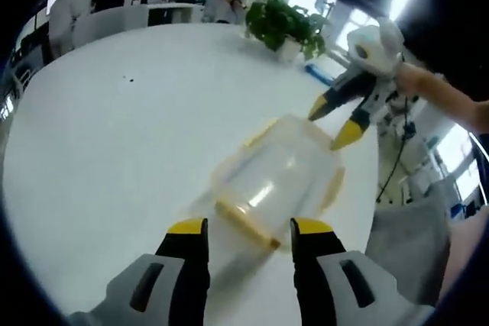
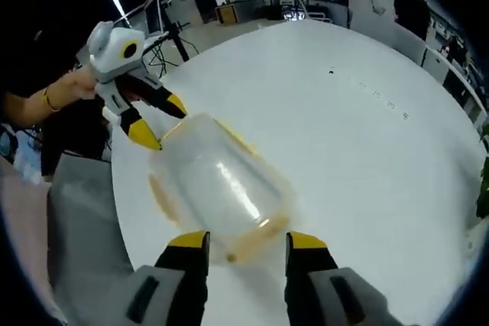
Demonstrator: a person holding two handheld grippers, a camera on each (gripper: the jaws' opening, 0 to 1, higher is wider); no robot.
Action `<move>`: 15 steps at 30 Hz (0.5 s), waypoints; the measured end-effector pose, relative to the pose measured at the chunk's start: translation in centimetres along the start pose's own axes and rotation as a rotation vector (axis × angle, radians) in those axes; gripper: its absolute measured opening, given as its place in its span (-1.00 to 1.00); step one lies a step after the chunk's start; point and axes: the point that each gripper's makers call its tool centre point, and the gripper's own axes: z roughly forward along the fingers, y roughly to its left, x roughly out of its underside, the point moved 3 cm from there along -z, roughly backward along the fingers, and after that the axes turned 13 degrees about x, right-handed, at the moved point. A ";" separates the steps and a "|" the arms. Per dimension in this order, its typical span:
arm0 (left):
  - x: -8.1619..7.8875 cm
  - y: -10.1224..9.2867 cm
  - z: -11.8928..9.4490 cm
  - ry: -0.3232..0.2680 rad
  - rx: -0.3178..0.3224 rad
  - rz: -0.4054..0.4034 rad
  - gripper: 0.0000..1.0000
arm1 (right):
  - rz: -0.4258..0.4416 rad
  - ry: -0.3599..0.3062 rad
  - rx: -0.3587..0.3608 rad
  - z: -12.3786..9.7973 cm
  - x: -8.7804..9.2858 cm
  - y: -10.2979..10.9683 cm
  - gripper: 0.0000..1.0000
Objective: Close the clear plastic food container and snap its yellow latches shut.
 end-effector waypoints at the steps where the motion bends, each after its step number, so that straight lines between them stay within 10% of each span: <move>1: 0.0 0.1 0.0 -0.003 -0.002 -0.003 -0.17 | 0.009 -0.002 -0.004 0.1 0.0 0.0 -0.27; 15: 0.1 -0.3 0.4 -0.033 0.035 -0.063 -0.27 | 0.096 -0.010 -0.048 0.3 0.1 0.1 -0.29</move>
